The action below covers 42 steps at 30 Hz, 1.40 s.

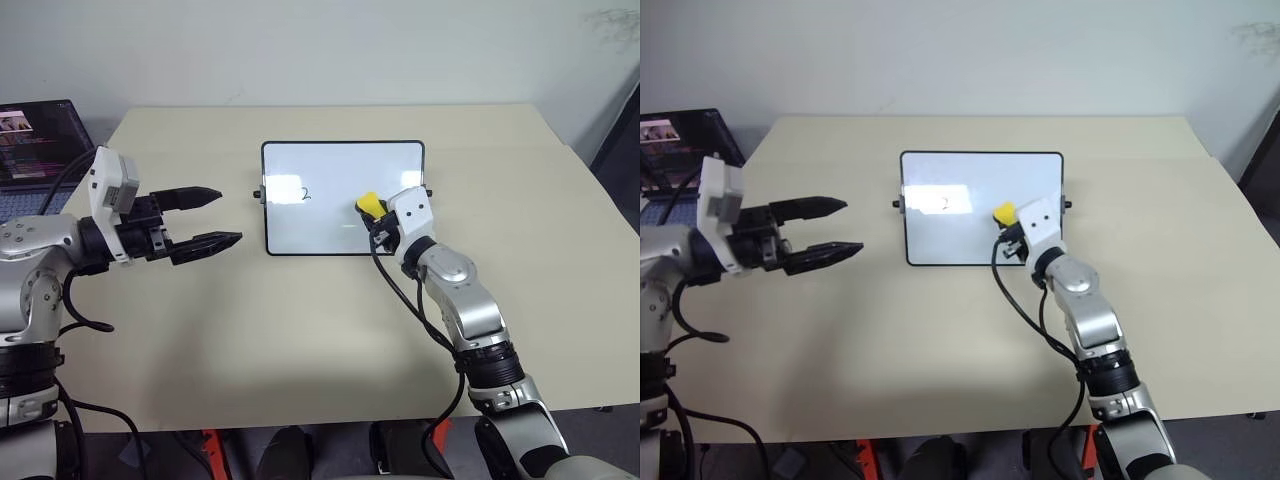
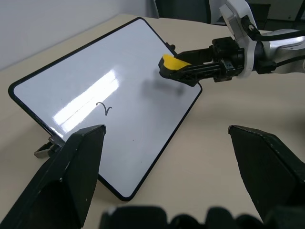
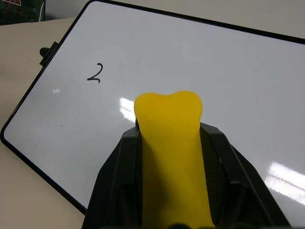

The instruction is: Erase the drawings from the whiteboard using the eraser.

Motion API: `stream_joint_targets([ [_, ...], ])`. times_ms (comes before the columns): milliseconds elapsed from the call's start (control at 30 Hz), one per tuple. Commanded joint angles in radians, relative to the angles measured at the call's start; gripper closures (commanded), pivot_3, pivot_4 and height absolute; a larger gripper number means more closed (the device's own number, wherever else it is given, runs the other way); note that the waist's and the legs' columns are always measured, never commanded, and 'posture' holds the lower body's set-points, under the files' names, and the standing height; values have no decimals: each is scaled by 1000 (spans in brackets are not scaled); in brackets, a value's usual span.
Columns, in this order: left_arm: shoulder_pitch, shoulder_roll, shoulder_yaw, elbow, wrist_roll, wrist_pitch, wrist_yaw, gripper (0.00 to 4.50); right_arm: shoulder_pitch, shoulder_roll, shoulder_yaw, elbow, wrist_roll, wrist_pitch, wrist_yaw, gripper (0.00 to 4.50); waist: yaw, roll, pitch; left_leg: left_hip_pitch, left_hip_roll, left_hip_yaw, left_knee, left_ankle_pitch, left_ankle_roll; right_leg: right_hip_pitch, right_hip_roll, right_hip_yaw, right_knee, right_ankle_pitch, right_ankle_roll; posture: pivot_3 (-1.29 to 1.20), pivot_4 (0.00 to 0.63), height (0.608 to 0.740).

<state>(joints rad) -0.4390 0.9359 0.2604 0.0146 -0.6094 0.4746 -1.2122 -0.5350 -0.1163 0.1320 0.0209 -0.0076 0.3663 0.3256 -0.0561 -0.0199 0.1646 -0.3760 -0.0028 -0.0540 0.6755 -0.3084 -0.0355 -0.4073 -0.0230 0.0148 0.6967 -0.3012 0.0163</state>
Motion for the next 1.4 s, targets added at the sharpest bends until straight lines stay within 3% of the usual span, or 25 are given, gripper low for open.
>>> stream_joint_targets([
  [33, -23, 11, 7, -14, -2, 2, 0, 0, -27, 2, -8, -10, 9, -13, -4, 3229, 0, 0, 0, 0, 0, 0, 0, 0, 0, 0, 0, 0, 0, 0, 0, 0, 150, 740],
  [333, -30, 12, 6, -12, 3, 8, 5, 0, -165, 79, 18, 144, 2, -86, -20, 3229, -2, 0, 0, 0, 0, 0, 0, 0, 0, 0, 0, 0, 0, 0, 0, 0, 150, 740],
  [767, 1, 13, 27, -22, 0, 0, 6, 0, -545, 268, 42, 744, -40, -440, -59, 3229, -9, 0, 0, -1, 0, 0, -1, 0, -1, -2, 0, 0, 0, 0, 0, 0, 150, 740],
  [1067, 63, 22, 71, -60, -15, 9, 14, 0, -673, 256, 44, 1040, -117, -540, -132, 3229, -13, 0, 0, -3, 0, 0, -1, 0, -1, -4, -1, 0, 0, 0, 0, 0, 150, 740],
  [1400, 82, 24, 89, -67, -15, 5, 10, 0, -661, 238, 71, 1131, -175, -580, -149, 3229, -19, 0, 0, -3, 0, 0, 0, 0, -1, -4, -1, 0, 0, 0, 0, 0, 150, 740],
])
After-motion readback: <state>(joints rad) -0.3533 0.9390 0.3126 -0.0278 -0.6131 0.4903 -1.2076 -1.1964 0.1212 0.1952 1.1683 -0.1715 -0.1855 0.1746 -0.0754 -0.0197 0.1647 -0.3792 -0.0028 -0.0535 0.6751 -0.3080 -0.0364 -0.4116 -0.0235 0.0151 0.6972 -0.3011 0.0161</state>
